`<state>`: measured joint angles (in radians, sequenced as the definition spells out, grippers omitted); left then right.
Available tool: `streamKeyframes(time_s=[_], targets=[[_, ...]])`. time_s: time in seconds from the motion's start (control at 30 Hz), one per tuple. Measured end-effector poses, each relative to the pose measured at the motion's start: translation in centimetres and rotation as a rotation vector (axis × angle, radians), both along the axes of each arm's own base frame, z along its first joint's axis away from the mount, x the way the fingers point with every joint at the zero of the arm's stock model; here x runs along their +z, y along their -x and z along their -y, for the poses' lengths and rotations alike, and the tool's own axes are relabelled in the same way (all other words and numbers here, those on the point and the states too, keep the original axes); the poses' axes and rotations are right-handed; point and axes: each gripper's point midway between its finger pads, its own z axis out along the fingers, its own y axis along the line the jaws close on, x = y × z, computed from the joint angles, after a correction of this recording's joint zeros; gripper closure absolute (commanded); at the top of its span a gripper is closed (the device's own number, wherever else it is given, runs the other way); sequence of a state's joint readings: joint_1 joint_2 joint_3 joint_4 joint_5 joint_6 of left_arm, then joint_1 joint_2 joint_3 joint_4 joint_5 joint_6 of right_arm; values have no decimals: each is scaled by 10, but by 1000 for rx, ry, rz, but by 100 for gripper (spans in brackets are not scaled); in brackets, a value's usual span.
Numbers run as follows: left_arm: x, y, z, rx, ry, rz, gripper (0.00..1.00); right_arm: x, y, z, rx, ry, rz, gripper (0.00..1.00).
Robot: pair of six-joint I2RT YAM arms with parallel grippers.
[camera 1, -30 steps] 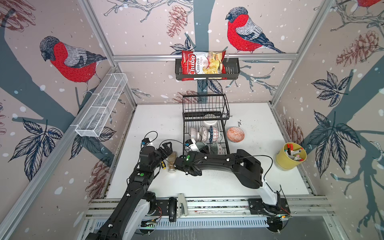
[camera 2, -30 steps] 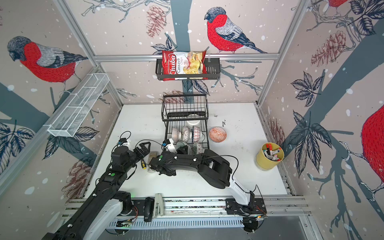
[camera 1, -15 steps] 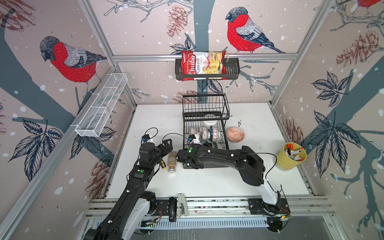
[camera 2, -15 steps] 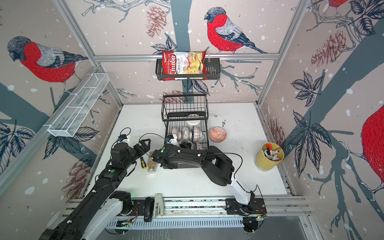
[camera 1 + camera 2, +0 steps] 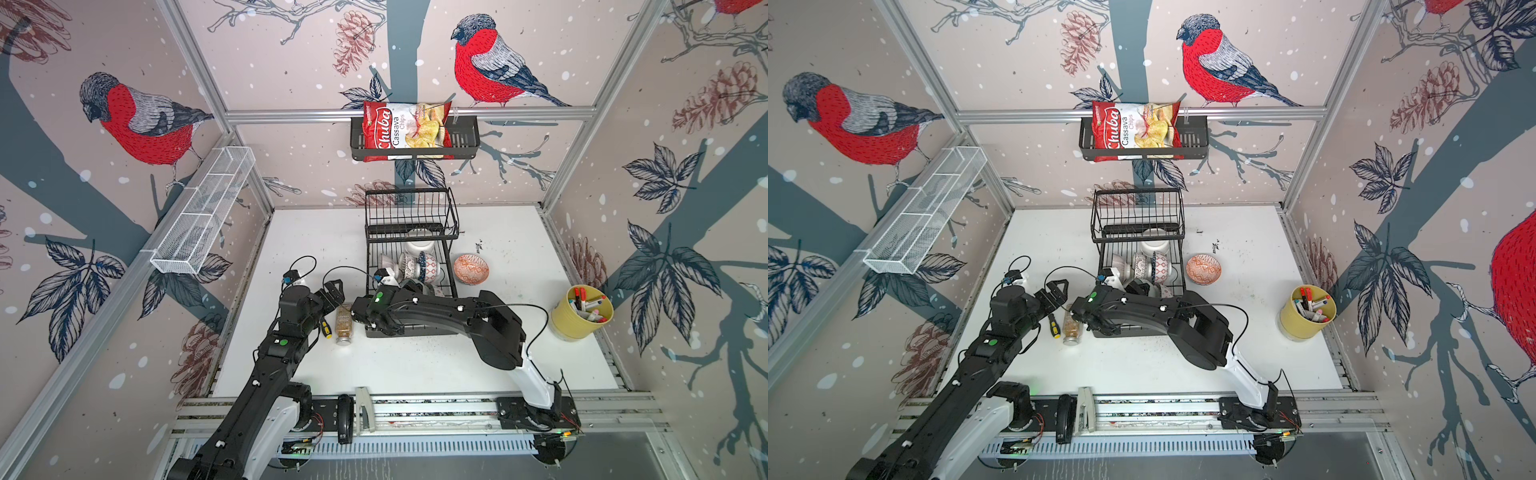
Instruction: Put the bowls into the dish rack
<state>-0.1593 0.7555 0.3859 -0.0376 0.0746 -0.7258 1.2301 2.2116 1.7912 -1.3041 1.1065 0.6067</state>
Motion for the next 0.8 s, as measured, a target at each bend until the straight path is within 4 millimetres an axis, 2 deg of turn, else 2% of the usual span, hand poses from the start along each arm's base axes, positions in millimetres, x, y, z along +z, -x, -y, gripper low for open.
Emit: streamKeyframes(time_s=[0.37, 0.8], targets=[[-2, 1, 0, -1, 1, -2, 3, 0, -4, 0, 37, 96, 20, 100], [0, 3, 0, -1, 2, 8, 4, -5, 5, -17, 123, 218, 95, 100]])
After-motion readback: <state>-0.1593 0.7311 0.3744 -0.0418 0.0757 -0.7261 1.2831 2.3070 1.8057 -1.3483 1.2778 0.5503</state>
